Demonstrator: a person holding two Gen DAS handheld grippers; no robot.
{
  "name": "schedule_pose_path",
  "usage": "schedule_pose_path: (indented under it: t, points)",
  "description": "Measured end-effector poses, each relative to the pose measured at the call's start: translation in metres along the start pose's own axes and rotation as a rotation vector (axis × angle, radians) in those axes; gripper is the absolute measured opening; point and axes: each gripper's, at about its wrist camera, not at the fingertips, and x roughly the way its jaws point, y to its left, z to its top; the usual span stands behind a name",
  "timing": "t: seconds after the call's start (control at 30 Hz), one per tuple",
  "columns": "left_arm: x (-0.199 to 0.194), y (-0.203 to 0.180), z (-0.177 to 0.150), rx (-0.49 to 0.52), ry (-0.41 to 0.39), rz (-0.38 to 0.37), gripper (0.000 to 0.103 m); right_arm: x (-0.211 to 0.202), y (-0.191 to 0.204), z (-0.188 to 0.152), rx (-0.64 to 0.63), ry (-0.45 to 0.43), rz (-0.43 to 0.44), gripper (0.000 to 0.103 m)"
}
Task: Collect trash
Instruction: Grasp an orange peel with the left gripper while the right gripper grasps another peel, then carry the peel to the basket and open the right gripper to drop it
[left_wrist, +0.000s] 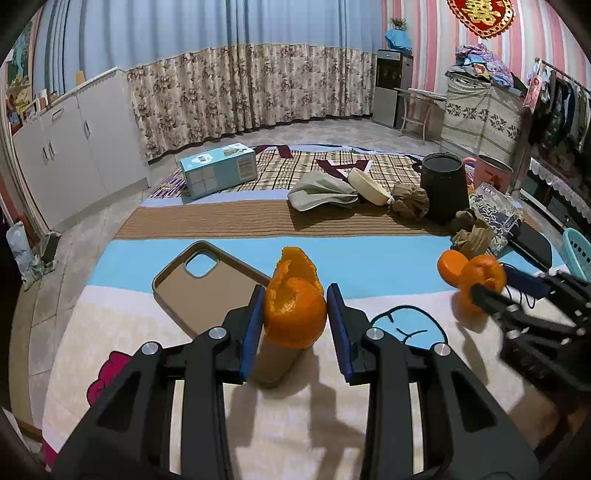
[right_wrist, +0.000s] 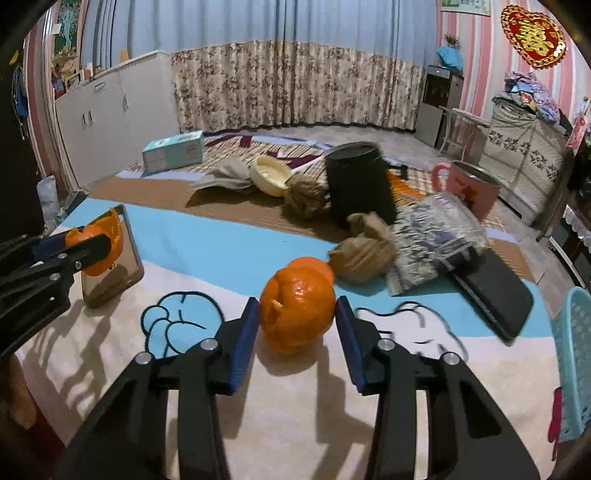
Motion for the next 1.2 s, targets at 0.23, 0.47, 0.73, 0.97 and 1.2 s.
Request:
schedule_pose_path:
  t: [0.23, 0.47, 0.73, 0.97, 1.2]
  points:
    - [-0.011, -0.022, 0.008, 0.037, -0.017, -0.01, 0.033, -0.055, -0.076, -0.001, 0.102, -0.08, -0.037, 0.043]
    - [-0.037, -0.097, 0.031, 0.096, -0.077, -0.13, 0.033, -0.114, -0.178, -0.02, 0.212, -0.155, -0.14, 0.042]
    - [-0.045, -0.228, 0.042, 0.193, -0.101, -0.316, 0.033, -0.169, -0.292, -0.051, 0.322, -0.203, -0.296, 0.043]
    - [-0.046, -0.329, 0.036, 0.325, -0.121, -0.425, 0.033, -0.181, -0.364, -0.085, 0.424, -0.202, -0.374, 0.042]
    - [-0.048, -0.375, 0.034, 0.38, -0.132, -0.462, 0.033, -0.168, -0.382, -0.104, 0.448, -0.173, -0.377, 0.04]
